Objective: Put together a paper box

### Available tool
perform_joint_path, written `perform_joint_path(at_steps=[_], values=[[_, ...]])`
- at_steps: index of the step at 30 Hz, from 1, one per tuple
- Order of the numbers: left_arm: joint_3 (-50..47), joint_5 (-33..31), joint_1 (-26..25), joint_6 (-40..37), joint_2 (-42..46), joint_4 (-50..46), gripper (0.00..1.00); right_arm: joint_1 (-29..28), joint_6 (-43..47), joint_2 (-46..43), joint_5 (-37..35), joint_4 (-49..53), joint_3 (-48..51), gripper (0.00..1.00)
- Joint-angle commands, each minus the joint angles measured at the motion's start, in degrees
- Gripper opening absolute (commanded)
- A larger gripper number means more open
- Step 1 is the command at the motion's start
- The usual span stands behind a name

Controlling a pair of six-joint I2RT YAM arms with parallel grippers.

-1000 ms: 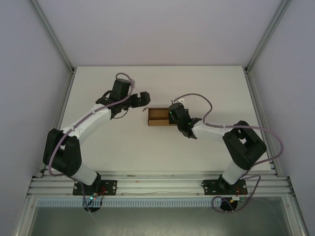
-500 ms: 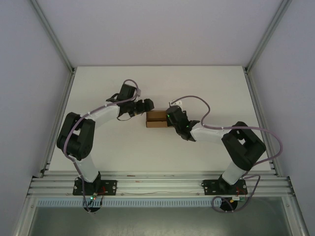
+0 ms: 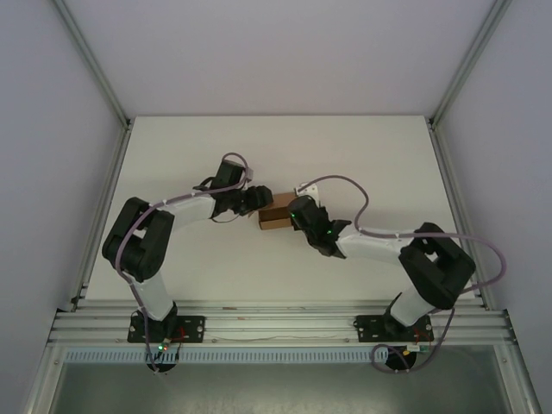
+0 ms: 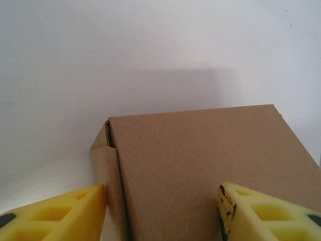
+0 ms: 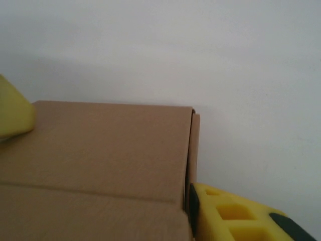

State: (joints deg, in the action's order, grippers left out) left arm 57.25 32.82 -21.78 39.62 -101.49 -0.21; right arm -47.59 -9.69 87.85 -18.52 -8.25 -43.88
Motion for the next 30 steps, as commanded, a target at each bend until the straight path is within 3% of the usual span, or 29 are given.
perform_joint_path(at_steps=[1, 11, 20, 25, 27, 30], values=[[-1.3, 1.2, -0.5, 1.2, -2.2, 2.5, 0.56, -0.3, -3.2, -4.3, 0.2, 2.2, 2.8, 0.42], [-2.1, 0.9, -1.1, -1.3, -4.7, 3.5, 0.51, -0.3, -9.8, -11.7, 3.0, 6.8, 11.8, 0.59], [-1.0, 3.0, -0.7, -3.5, -8.8, 5.2, 0.43, -0.1, -14.2, -16.6, 1.4, 12.8, 14.9, 0.67], [-1.3, 6.1, 1.1, -3.3, -9.9, 8.3, 0.38, 1.7, -13.6, -19.2, 3.0, 12.1, 14.4, 0.81], [-1.9, 7.0, 2.0, -3.4, -10.0, 9.2, 0.35, 3.6, -12.2, -19.9, 6.3, 10.6, 13.8, 0.93], [-3.2, 10.0, 3.3, -3.0, -10.4, 12.0, 0.3, 7.5, -11.6, -19.9, 11.8, 8.9, 11.9, 1.0]])
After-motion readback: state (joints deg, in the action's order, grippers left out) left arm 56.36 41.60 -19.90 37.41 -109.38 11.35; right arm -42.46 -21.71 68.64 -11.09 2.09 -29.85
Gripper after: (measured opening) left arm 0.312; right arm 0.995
